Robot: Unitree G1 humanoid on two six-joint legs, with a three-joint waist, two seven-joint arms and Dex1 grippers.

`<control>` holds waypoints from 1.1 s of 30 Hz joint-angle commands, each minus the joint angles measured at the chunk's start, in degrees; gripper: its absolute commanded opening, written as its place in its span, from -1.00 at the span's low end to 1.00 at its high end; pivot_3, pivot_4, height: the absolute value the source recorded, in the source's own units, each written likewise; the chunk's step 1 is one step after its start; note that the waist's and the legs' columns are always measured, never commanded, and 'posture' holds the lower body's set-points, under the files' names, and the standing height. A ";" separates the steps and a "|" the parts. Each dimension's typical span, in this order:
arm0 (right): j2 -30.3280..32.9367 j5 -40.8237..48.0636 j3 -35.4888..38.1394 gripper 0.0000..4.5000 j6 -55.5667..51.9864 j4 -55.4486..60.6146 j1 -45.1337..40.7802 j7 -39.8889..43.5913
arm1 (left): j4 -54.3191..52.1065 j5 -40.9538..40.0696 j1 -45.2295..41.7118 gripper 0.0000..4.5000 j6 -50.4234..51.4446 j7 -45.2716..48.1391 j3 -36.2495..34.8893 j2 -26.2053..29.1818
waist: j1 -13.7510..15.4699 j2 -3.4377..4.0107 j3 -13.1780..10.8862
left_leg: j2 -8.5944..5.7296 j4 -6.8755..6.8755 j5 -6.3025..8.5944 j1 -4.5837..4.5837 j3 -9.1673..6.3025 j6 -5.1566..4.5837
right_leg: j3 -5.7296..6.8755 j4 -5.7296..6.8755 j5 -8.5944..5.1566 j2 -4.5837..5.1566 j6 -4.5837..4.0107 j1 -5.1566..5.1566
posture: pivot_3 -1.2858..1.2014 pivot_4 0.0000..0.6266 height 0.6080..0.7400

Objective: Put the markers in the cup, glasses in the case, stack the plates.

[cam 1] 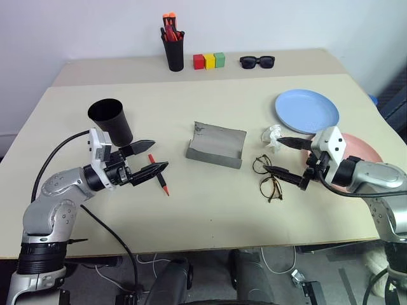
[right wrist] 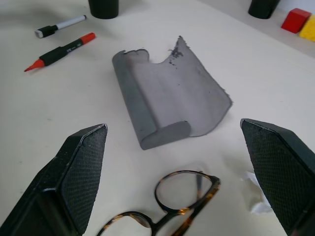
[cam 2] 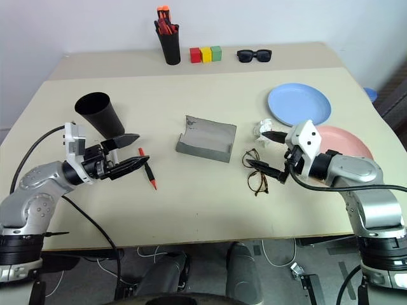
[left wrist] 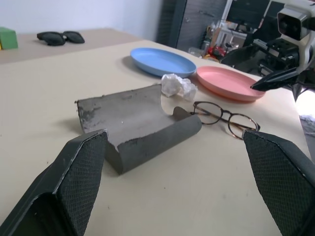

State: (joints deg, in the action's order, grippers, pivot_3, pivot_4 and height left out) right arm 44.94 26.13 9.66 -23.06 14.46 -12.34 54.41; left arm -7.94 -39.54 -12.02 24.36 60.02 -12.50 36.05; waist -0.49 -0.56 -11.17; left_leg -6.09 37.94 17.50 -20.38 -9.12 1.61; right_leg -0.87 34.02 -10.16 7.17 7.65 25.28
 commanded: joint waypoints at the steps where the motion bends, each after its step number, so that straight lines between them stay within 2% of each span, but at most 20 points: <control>1: -0.33 1.43 0.46 0.97 -0.66 3.09 -0.90 -0.74 | -1.82 -1.07 0.05 1.00 -0.20 0.15 -1.62 0.81 | 0.05 0.00 0.00 | 0.00 0.00 0.00 0.00 0.00 0.00 | 0.00 0.00 0.00 0.00 0.00 0.00 | 0.03 -0.52 1.00; 8: -1.74 1.07 -1.20 0.97 -0.01 1.95 -3.29 -0.80 | -2.67 0.19 0.79 1.00 -0.22 -1.31 -2.52 2.00 | -0.12 0.00 0.00 | 0.00 0.00 0.00 0.00 0.00 0.00 | 0.00 0.00 0.00 0.00 0.00 0.00 | 0.03 -0.52 1.00; 13: -5.46 -0.39 -5.54 0.97 1.05 1.90 -6.35 -1.93 | -3.88 -2.50 4.91 1.00 3.73 -2.81 -8.93 6.64 | -0.22 0.00 0.00 | 0.07 -0.02 0.03 0.00 0.00 0.01 | -0.01 0.00 0.00 -0.06 0.00 0.06 | 0.03 -0.52 1.00; 17: -8.39 -0.32 -7.84 0.97 1.23 -0.06 -9.96 -1.70 | -8.42 -5.64 7.60 1.00 11.24 -11.80 -12.98 6.75 | -0.05 -0.01 -0.02 | 0.10 -0.02 0.04 -0.01 -0.07 0.02 | -0.05 0.00 0.00 -0.09 0.00 0.07 | 0.03 -0.52 1.00; 21: -9.29 -0.34 -9.56 0.97 1.22 -0.34 -12.67 -0.87 | -11.35 -1.42 7.93 1.00 17.02 -24.84 -13.96 6.67 | 0.13 -0.02 -0.02 | 0.07 0.01 0.03 0.00 -0.21 0.02 | -0.07 0.01 0.00 -0.09 0.00 0.06 | 0.03 -0.52 1.00; 25: -10.48 -0.73 -10.33 0.97 2.37 -0.96 -13.30 -0.50 | -15.99 -0.93 5.23 1.00 23.37 -40.45 -14.26 1.41 | 0.03 -0.02 -0.02 | 0.08 -0.01 0.04 0.01 -0.25 0.04 | -0.07 0.02 0.00 -0.12 -0.01 0.06 | 0.03 -0.52 1.00; 27: -11.35 -0.60 -10.36 0.97 3.22 -1.92 -13.43 -0.25 | -18.89 -1.14 2.46 1.00 30.24 -49.57 -13.63 -1.82 | 0.10 -0.03 -0.01 | 0.07 0.00 0.04 0.00 -0.25 0.06 | -0.07 0.02 0.01 -0.12 -0.01 0.06 | 0.03 -0.52 1.00; 33: -12.83 -0.75 -11.12 0.97 4.10 -3.08 -14.13 0.14 | -19.84 0.06 -4.65 1.00 47.14 -65.26 -15.15 -8.90 | -0.04 -0.05 0.00 | 0.03 0.02 0.03 0.03 -0.24 0.10 | -0.08 0.07 0.02 -0.15 -0.02 0.06 | 0.03 -0.52 1.00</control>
State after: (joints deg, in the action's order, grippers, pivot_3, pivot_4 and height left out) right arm 32.55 25.00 -1.90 -20.37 10.85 -25.16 54.23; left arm -26.37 -40.32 -15.32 67.49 -1.28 -25.95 27.56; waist -0.53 -0.61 -11.17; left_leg -6.07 37.96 17.52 -20.36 -9.37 1.71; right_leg -0.95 34.10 -10.14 7.00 7.62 25.34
